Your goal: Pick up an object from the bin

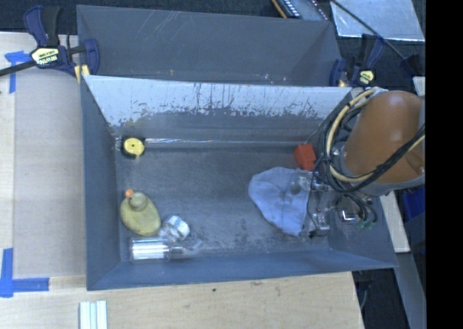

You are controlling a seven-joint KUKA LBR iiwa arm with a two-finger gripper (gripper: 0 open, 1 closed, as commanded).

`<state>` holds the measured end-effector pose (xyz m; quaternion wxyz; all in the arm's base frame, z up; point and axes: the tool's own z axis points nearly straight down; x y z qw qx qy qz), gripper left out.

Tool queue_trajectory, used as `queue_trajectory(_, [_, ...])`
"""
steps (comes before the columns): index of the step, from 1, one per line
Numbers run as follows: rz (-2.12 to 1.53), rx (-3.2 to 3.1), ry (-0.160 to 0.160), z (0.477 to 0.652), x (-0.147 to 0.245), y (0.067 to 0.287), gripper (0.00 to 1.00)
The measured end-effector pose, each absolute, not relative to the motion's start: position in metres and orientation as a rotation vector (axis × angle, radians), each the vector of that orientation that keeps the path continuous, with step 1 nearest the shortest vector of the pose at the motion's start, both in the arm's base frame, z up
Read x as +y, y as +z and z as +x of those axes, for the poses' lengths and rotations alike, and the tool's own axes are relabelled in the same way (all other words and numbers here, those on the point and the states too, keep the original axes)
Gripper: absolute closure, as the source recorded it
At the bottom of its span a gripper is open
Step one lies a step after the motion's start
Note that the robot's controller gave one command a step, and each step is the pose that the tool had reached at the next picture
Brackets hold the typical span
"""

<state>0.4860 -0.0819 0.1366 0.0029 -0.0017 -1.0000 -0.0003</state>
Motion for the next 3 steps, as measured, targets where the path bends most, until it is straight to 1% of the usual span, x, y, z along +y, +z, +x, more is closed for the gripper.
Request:
queue_trajectory(1, [0.000, -3.144, 0.001, 0.488, -0.082, 0.141, 0.00])
queue_trajectory(2, [0.587, -3.084, -0.001, 0.548, -0.101, 0.068, 0.00])
queue_trajectory(3, [0.759, -3.055, 0.004, 0.550, -0.102, 0.071, 0.00])
